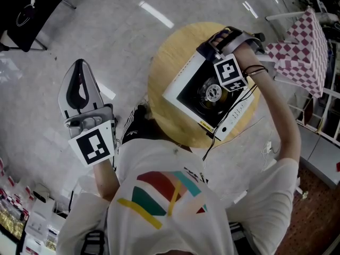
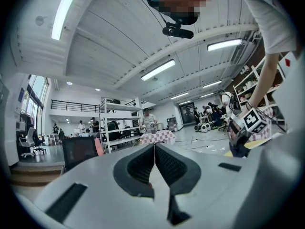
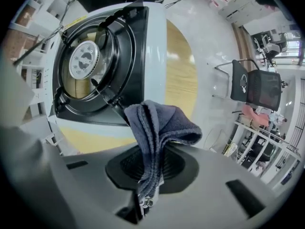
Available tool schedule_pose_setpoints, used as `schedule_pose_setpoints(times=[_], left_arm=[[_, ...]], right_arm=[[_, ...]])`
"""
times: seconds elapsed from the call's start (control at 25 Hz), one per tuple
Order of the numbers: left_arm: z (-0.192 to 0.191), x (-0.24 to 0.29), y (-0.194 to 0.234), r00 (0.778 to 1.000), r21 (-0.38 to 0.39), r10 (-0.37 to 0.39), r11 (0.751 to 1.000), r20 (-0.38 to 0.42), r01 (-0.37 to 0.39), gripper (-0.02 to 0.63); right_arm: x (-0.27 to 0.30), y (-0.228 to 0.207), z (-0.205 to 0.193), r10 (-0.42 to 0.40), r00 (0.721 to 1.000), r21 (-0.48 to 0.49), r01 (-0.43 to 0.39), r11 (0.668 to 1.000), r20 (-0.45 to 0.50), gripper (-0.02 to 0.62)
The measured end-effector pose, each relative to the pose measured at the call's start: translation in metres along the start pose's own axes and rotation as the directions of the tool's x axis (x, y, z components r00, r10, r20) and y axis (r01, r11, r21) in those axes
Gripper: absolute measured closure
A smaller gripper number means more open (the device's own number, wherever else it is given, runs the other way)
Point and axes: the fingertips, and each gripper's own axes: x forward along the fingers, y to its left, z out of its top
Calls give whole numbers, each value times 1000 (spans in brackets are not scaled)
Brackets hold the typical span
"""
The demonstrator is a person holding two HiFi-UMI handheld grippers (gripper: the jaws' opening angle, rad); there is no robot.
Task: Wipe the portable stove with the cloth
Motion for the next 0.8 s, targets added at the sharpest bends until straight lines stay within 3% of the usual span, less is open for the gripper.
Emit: schedule_pose_setpoints(times=[0.6, 0.8], left_arm=[[14, 3, -7, 999, 14, -22, 1000, 24, 22, 598], [23, 6, -19, 997, 13, -60, 998, 45, 60, 598]], right_arm=[[10, 3, -15, -6, 999, 59, 8, 998, -33, 563], [-6, -1, -15, -40, 999, 200, 39, 979, 4, 563]])
